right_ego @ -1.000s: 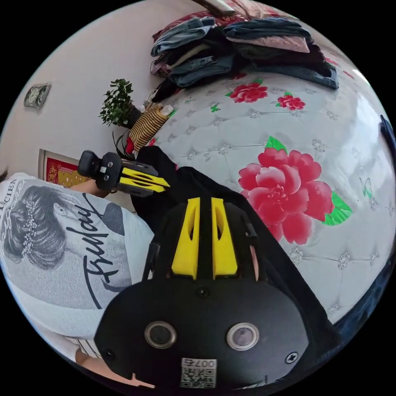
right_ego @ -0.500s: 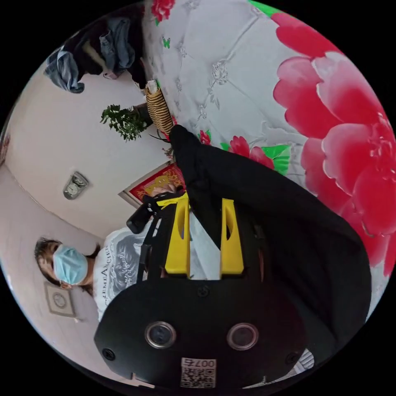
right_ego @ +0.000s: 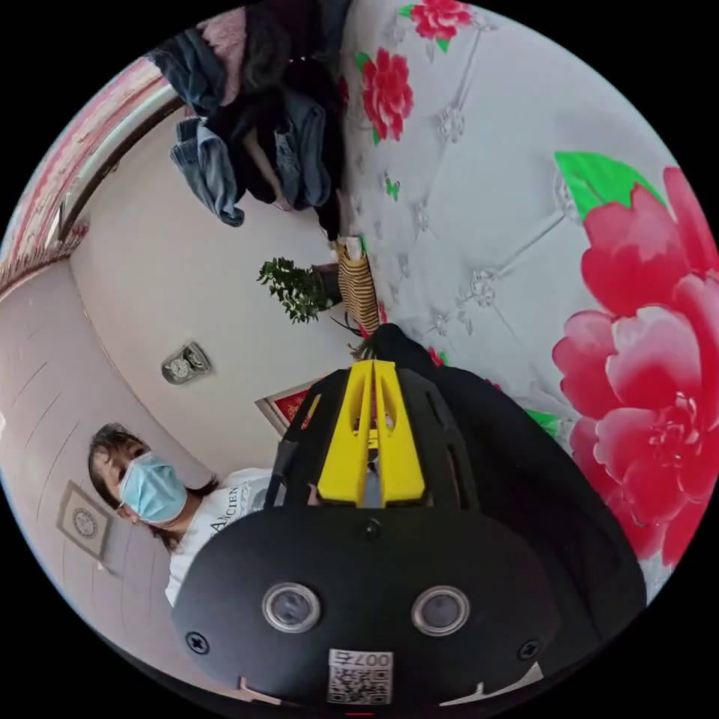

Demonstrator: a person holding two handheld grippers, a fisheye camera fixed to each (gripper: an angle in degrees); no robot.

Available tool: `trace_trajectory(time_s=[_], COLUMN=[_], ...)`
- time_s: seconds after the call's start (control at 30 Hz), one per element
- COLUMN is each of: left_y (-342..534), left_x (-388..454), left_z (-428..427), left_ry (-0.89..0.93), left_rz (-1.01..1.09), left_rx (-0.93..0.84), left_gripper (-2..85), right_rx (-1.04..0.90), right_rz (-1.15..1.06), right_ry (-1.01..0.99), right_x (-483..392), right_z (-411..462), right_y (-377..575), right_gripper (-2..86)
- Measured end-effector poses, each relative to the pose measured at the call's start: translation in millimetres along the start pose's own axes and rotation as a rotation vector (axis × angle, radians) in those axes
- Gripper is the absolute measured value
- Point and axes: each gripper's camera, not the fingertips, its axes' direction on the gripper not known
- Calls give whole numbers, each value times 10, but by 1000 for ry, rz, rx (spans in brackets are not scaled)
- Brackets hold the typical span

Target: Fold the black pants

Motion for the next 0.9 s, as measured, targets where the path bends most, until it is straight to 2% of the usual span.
trace_trajectory(time_s=[0.13,0.2,0.3,0.37,0.43,0.5,0.57,0.63,0.73,0.83,0.9], left_y=[333,611,923,1081,1139,1140,1119,1122,1103,1149,1256], left_x=[-538,-964,-1463,-1592,-1624,-1567,-1517,-1613,-1721,-1780,-1777], left_z=[-166,-258,-116,3,-38,-108,-19,162,229,153,-67], left_ry=[-220,-303,-269,-240,-249,-403,-527,-500,-491,-448,-410], left_rz=[-241,-422,-608,-642,-652,-646,-557,-573,-596,-604,-671], left_rx=[-51,-79,-215,-265,-274,-310,-344,-335,-312,-296,-217], left_gripper=[12,59,88,83,63,5,-4,-7,-9,-9,-8], right_rx=[-155,-198,-237,-188,-49,-30,-26,-56,-26,89,130], right_rz=[-38,-44,-80,-154,-297,-365,-413,-414,-318,-393,-411], right_ry=[341,389,368,395,543,639,785,918,913,805,795], right_x=[-14,85,199,97,-265,-456,-529,-390,-187,-321,-366], right_z=[286,503,875,961,883,945,1145,1458,1552,1402,1273], right_y=[222,289,274,256,301,326,305,192,147,478,765], right_gripper=[28,32,16,7,1,0,-1,-1,-1,5,10])
